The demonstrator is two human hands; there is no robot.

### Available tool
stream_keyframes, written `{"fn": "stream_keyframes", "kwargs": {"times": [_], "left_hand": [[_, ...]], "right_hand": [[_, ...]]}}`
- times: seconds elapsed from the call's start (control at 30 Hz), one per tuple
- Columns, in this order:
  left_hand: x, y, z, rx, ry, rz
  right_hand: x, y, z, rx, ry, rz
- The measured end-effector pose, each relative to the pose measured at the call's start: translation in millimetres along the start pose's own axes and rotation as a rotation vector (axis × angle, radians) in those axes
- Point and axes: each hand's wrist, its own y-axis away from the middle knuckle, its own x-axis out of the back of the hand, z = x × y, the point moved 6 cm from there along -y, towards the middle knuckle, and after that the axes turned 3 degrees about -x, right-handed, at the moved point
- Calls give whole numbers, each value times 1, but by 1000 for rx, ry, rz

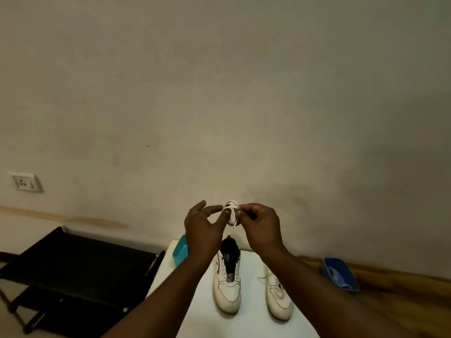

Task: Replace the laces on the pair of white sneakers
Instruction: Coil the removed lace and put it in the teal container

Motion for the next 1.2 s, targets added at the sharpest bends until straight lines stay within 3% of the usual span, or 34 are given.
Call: {"fn": "stream_keyframes", "kwargs": {"times": [0.17,0.4,0.5,0.63,0.8,0.93,1.2], "left_hand": [[14,-3,-43,81,128,-124],[43,-15,-204,687,321,8],[27,-36,-288,806,306,-11],[14,-58,-329,830,136,-45],[-1,-76,-323,589,-153,-188],[-15,-71,-331,415,-406,-164],[-34,-44,-343,488,-373,-127]], "right_hand": [[-46,-1,29,-118,-1,-67],[-140,-12,118,-459,-25,-62],[-171,-18,155,-602,-50,-51],[-204,-33,200,-707,-88,-50],[-225,-62,241,-738,-21,-17],[-245,-76,257,-736,155,-46],[-263,-91,269,-632,579,-181]]}}
